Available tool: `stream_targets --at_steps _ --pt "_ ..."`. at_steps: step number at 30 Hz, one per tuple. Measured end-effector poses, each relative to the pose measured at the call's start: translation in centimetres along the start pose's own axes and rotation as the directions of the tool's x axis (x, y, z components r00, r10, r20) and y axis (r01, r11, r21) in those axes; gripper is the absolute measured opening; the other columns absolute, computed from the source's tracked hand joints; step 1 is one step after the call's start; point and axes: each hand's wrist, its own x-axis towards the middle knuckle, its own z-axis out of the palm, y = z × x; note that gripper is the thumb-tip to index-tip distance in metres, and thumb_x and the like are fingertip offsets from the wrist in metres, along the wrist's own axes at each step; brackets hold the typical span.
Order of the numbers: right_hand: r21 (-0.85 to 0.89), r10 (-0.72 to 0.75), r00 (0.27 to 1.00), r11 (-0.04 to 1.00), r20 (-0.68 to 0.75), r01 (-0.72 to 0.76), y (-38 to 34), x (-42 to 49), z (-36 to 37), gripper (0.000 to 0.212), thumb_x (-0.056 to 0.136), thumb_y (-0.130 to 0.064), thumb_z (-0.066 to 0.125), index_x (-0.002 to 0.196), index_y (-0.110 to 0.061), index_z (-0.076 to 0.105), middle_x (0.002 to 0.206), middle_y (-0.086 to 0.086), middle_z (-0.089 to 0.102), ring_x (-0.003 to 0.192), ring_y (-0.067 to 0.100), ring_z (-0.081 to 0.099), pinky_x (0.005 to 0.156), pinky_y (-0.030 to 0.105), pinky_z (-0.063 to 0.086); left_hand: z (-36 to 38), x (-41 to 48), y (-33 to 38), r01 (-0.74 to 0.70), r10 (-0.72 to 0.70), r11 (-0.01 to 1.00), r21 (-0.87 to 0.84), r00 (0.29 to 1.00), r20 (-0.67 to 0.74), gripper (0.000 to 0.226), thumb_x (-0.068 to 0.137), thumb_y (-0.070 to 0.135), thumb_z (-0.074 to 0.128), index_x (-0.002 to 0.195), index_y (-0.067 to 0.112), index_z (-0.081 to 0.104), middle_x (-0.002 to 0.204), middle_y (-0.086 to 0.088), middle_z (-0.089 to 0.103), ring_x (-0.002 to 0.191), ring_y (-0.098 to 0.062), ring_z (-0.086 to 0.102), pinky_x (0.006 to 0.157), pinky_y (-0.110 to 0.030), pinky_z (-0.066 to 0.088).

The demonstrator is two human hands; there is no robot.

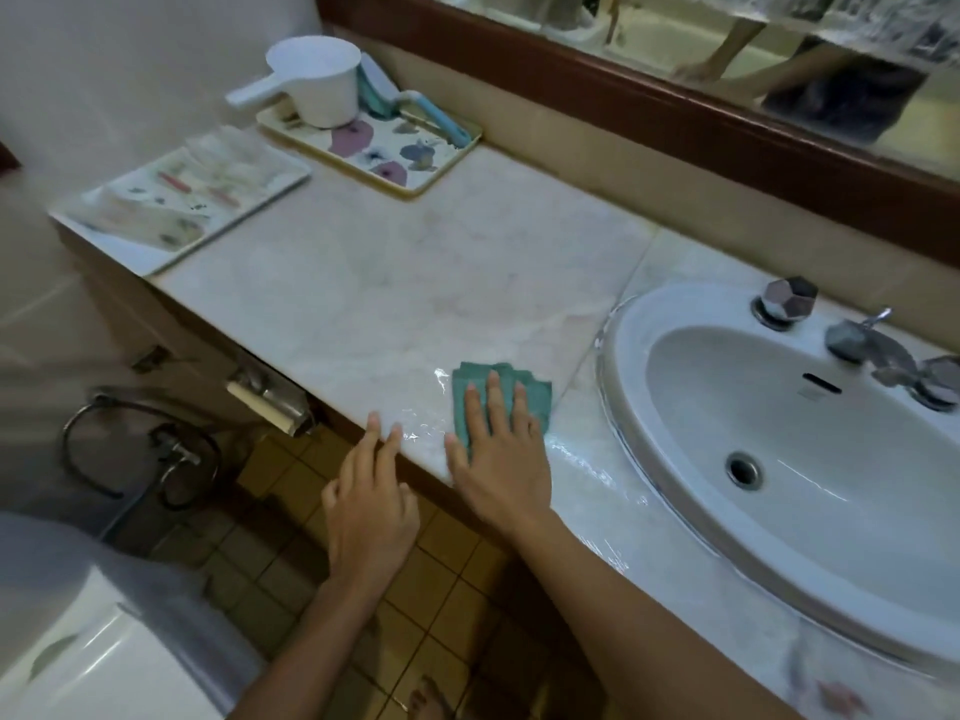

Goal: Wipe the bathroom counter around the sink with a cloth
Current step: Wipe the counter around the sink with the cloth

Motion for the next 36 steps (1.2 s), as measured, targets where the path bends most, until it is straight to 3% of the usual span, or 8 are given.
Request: stream_targets --at_steps 5,12,18,22,26,31,33,36 --pt "-0.086 -0.222 0.975 0.971 0.022 0.223 4.7 -5.3 -0.5 0.062 0.096 -0.056 0.018 0.153 -0.035 0.004 0.161 -0.010 -0.006 0.148 0.018 -0.013 0.119 0.034 0.001 -0.6 -0.1 -1.2 -0.051 0.051 0.999 0.007 0.998 0.033 0.084 0.074 0.014 0.070 0.149 0.024 0.034 0.160 0.000 0.022 0.132 -0.021 0.044 0.094 -0.046 0.042" --pt "-0.069 0.151 0.984 0.985 -0.098 -0.158 8.1 4.0 -2.7 0.067 0.094 -0.053 0.016 0.154 -0.026 0.008 0.162 0.003 -0.002 0.148 0.026 -0.004 0.120 0.035 -0.003 -1.1 0.7 -1.2 -0.059 0.059 0.998 -0.014 0.998 0.026 0.080 0.065 0.003 0.070 0.139 0.025 0.050 0.151 0.001 0.040 0.115 -0.022 0.057 0.081 -0.042 0.047" --pt "0.014 0.279 0.957 0.960 -0.077 -0.279 6.3 16.7 -4.3 0.064 0.097 -0.050 0.024 0.154 -0.023 0.011 0.162 0.005 -0.002 0.147 0.033 0.000 0.119 0.047 0.005 -2.6 2.8 -1.9 -0.091 0.085 0.988 -0.125 0.995 -0.056 0.047 0.070 0.013 0.053 0.112 0.027 0.068 0.123 0.008 0.060 0.099 -0.013 0.058 0.076 -0.040 0.051" --pt "0.021 0.202 0.979 0.979 -0.029 -0.202 3.0 22.2 -4.2 0.065 0.097 -0.053 0.023 0.154 -0.025 0.008 0.162 0.003 -0.006 0.148 0.031 -0.005 0.118 0.046 0.002 -4.8 7.4 -3.3 -0.119 0.079 0.964 -0.238 0.982 -0.172 0.035 0.083 0.025 0.043 0.101 0.021 0.072 0.117 0.008 0.057 0.104 -0.013 0.050 0.081 -0.035 0.048" --pt "0.006 -0.098 0.995 0.995 0.010 0.098 -3.5 19.8 -1.5 0.063 0.097 -0.052 0.022 0.154 -0.028 0.008 0.162 0.000 -0.003 0.148 0.027 -0.009 0.120 0.044 0.000 -6.2 12.8 -3.9 -0.020 -0.076 0.944 -0.329 0.958 -0.276 0.031 0.084 0.018 0.049 0.106 0.016 0.070 0.125 0.003 0.050 0.113 -0.015 0.044 0.093 -0.036 0.040" --pt "-0.007 -0.486 0.870 0.872 0.085 0.489 -2.9 9.0 0.0 0.059 0.096 -0.049 0.032 0.151 -0.030 0.023 0.162 -0.002 0.009 0.149 0.025 0.003 0.116 0.045 0.019 -5.5 18.4 -5.4 0.095 -0.165 0.965 -0.244 0.944 -0.284 0.028 0.086 0.016 0.053 0.109 0.019 0.068 0.132 -0.003 0.050 0.117 -0.028 0.045 0.098 -0.046 0.039" --pt "-0.038 -0.440 0.896 0.896 0.062 0.443 1.9 7.8 -1.2 0.059 0.096 -0.047 0.033 0.152 -0.032 0.021 0.161 -0.005 0.009 0.149 0.022 0.004 0.114 0.043 0.021 -5.0 19.6 -5.5 0.114 -0.166 0.973 -0.202 0.952 -0.259 0.030 0.088 0.020 0.049 0.111 0.021 0.067 0.135 -0.001 0.050 0.121 -0.029 0.042 0.099 -0.049 0.038" --pt "-0.075 -0.191 0.982 0.979 -0.003 0.190 7.9 10.7 -3.3 0.060 0.095 -0.048 0.028 0.152 -0.032 0.018 0.162 -0.004 0.008 0.149 0.022 0.002 0.117 0.043 0.015 -4.4 20.1 -5.4 0.153 -0.186 0.979 -0.135 0.943 -0.276 0.026 0.089 0.013 0.057 0.111 0.023 0.066 0.135 0.001 0.051 0.124 -0.030 0.040 0.097 -0.050 0.039"
